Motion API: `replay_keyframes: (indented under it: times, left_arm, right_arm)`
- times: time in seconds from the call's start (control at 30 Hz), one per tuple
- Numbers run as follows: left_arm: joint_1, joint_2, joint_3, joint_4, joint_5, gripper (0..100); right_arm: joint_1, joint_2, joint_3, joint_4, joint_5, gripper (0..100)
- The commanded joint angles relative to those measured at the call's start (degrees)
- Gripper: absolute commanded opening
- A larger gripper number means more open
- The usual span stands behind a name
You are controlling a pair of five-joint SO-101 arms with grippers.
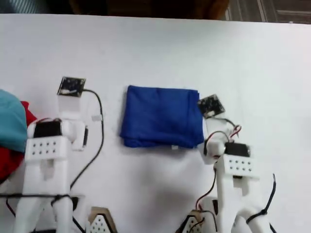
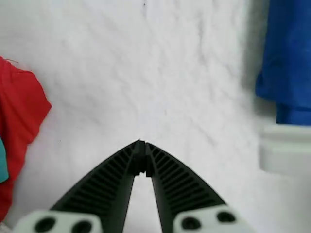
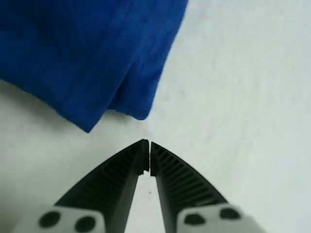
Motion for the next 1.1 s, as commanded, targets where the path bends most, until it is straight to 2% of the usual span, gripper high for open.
replay_keyframes:
  times: [0.0,0.3,0.43,0.53,0.67,0.77,0.97,1.07]
  left_arm:
    - [0.88,-5.10,1.19,-0.53,-0.53,3]
    - [2.02,-13.36,12.35,-2.29,-0.79,3]
    - [1.93,-17.67,17.27,-5.36,-7.91,3]
    - [1.85,-21.19,19.30,-4.48,-9.32,3]
    - [2.02,-25.58,21.41,-4.22,-9.41,3]
    - [2.11,-27.69,23.87,-3.34,-9.76,3]
    - [1.93,-28.57,28.53,-2.55,-9.76,10]
    - [2.02,-28.66,29.76,-2.55,-9.76,10]
  right_arm:
    - [-4.88,-4.53,3.08,-0.75,-0.53,1.8]
    - [-15.87,-27.38,18.64,-0.84,-0.62,1.8]
    - [-18.24,-39.78,25.58,-0.48,-0.62,1.8]
    - [-18.51,-48.22,29.10,1.89,-0.88,1.8]
    - [-20.53,-56.84,29.19,9.98,-9.93,1.8]
    - [-22.37,-57.89,28.92,12.79,-15.65,1.8]
    - [-21.23,-56.92,29.01,11.38,-15.56,1.8]
    - [-21.23,-56.92,29.01,11.38,-15.56,1.8]
